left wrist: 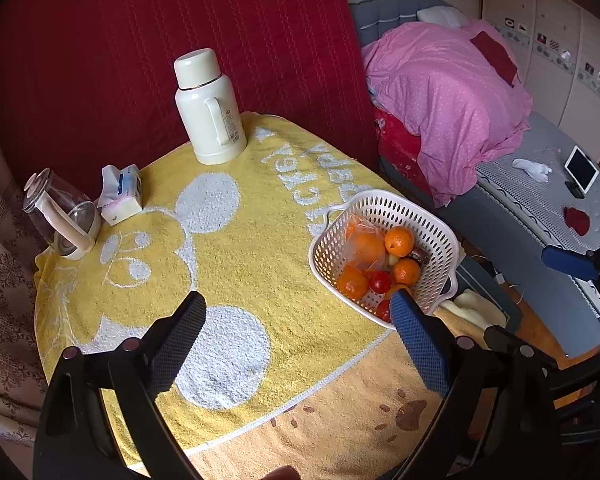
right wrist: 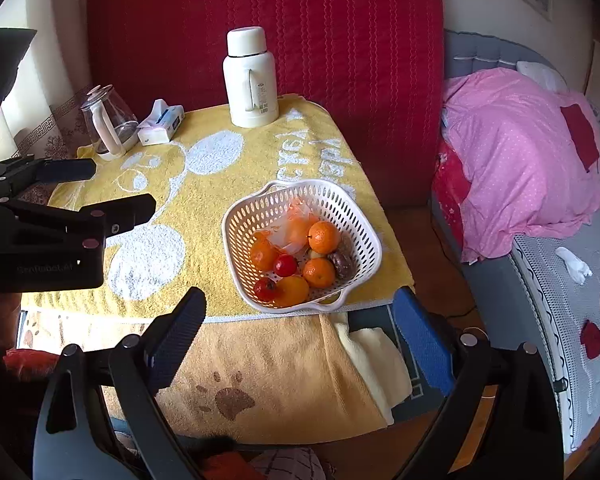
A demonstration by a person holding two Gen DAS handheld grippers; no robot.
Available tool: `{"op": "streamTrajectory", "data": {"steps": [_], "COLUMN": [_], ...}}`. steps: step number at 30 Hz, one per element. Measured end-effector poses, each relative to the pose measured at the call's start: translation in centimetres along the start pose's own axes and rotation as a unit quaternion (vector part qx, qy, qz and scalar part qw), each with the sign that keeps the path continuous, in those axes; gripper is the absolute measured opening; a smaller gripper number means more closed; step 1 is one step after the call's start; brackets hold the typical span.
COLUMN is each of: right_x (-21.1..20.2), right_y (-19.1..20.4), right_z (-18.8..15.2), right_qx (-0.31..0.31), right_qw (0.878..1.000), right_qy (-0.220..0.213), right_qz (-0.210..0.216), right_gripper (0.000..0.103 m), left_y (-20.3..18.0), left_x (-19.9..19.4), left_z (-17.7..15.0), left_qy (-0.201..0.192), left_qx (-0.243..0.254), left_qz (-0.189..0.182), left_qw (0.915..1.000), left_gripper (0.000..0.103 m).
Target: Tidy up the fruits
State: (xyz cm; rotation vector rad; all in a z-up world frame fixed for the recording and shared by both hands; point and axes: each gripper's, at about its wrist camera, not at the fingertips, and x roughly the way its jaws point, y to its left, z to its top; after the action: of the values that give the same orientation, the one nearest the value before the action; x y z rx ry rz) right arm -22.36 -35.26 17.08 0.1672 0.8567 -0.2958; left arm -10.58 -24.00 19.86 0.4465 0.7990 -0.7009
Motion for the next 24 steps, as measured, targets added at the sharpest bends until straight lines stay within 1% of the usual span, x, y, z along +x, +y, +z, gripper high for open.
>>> {"op": "streamTrajectory", "data": {"steps": [3,8,16,20,22,23,24], "right_x": [-0.3,-0.2,0.7,1.0,1.3,1.4,1.5], "right_y": [0.1,-0.2,-0.8,-1.6,-2.0,-2.2,-2.4], "right_z": [0.0,0.5,1.3,1.4,1.4,1.4,1.4], "right_qx": [0.002,0.002,-0.007,-0.005,-0.002,-0.001,0.0], "right_qw": [1.0,1.0,1.0,1.0,1.0,1.0,1.0], "right_qy": [-0.003,-0.005,-0.005,-0.004,-0.002,-0.001,-0.001], "right_qz": [-0.005,-0.007,-0.002,0.0,0.002,0.003,0.003], "right_gripper": [0.096,0.097,0.097,0.097,0.097,0.097,0.097], "left_y": [0.2,0.2,-0.3,-0.7,-0.9,-1.0,-1.2], "left_x": [-0.2,-0.2,0.6,1.1,1.3,1.5,1.6], "left_z": [0.1,0.3,0.8,1.0,1.2,1.3,1.3], "left_qy": [-0.005,-0.008,0.001,0.005,0.008,0.01,0.01], "left_qx": [-0.005,-0.006,-0.006,-0.005,-0.006,-0.006,-0.006], "left_qz": [-0.008,-0.005,0.013,0.016,0.011,0.01,0.012], "left_qw": [0.9999,0.9999,0.9999,0.9998,0.9999,0.9999,0.9999], "left_gripper": [0.092,0.092,0.092,0.092,0.092,0.094,0.098]}}
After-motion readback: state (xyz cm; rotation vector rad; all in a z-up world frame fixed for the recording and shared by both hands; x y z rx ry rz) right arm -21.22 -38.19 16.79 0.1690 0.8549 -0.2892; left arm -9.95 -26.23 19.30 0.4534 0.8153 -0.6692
